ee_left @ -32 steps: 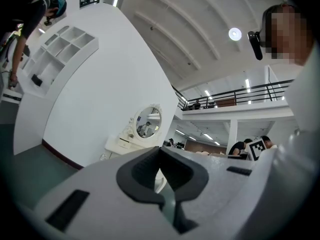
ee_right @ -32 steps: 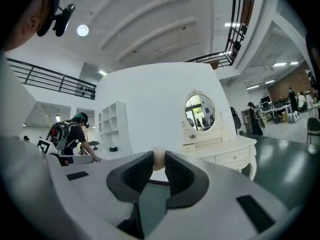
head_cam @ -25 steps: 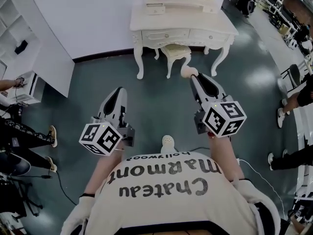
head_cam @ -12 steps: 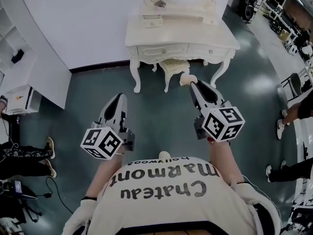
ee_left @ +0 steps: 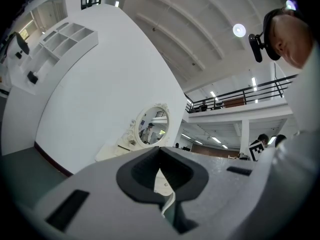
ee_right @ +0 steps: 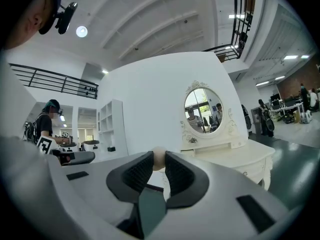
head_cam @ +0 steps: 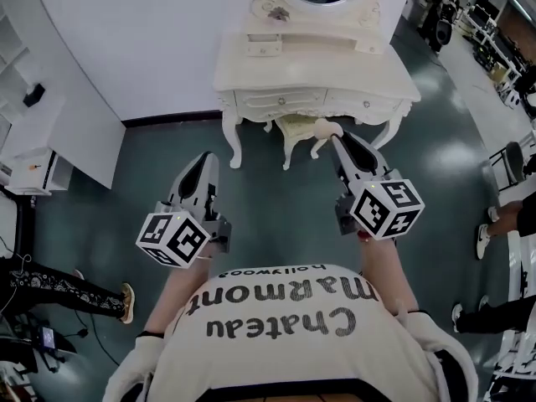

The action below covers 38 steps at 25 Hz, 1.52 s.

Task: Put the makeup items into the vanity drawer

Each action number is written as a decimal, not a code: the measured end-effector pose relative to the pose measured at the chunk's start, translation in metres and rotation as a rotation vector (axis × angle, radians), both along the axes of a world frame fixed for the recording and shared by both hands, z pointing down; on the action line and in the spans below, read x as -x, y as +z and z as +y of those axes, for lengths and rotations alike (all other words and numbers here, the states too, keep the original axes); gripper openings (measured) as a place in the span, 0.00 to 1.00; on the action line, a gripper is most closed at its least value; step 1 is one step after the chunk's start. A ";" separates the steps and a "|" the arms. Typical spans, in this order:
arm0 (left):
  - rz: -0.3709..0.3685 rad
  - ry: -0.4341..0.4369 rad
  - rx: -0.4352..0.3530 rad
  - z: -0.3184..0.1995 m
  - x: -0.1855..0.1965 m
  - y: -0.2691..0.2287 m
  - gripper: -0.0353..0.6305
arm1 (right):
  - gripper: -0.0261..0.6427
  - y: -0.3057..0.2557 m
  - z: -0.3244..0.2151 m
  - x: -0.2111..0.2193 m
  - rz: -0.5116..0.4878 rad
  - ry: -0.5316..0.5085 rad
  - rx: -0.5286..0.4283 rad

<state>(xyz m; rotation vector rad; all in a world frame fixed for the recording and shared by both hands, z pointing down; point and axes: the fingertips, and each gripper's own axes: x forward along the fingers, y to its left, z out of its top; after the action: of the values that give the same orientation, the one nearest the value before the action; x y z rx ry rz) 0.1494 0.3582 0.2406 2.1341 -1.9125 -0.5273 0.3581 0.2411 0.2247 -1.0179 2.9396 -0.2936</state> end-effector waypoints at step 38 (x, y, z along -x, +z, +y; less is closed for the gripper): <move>0.032 0.032 -0.009 -0.191 0.127 -0.003 0.06 | 0.18 0.012 -0.182 0.134 0.000 -0.015 0.067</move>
<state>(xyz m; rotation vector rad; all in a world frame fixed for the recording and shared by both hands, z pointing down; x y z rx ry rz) 0.0228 0.1675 0.2375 2.1452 -1.8601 -0.5615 0.2246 0.0590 0.2366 -1.0029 2.9577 -0.3952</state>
